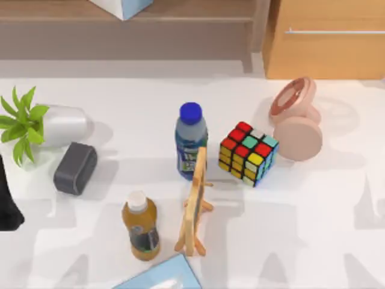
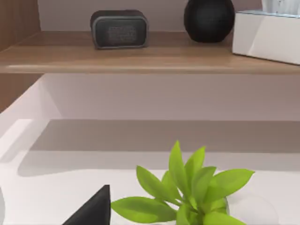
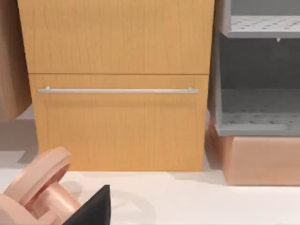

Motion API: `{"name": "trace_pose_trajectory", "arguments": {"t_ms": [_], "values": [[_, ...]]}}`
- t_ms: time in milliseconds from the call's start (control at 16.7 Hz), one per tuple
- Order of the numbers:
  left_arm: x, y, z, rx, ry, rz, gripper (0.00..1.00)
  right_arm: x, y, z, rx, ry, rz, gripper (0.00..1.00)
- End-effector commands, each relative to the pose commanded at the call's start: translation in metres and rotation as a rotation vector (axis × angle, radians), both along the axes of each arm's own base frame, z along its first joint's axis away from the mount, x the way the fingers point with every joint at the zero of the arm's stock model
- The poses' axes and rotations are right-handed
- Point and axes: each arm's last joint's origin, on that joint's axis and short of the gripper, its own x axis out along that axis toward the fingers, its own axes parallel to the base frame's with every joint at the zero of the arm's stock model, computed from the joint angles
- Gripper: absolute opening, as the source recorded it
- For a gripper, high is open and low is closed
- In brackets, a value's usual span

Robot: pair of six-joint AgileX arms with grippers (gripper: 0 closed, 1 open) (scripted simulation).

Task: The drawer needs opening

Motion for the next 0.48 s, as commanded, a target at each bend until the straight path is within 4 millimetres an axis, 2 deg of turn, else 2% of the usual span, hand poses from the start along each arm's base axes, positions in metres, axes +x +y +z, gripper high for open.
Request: {"name": "trace_pose_trajectory", "arguments": {"t_ms": [120, 240, 480], "values": [[0.000, 0.000, 0.000, 0.000, 0.000, 0.000, 1.00, 0.000, 0.000, 0.001, 0.000, -0.001, 0.000, 1.00], [0.000, 0.000, 0.000, 0.000, 0.000, 0.000, 1.00, 0.000, -0.001, 0.009, -0.001, -0.016, 0.001, 1.00], [0.000, 0.000, 0.000, 0.000, 0.000, 0.000, 1.00, 0.010, -0.005, 0.047, -0.005, -0.041, 0.001, 1.00]]}}
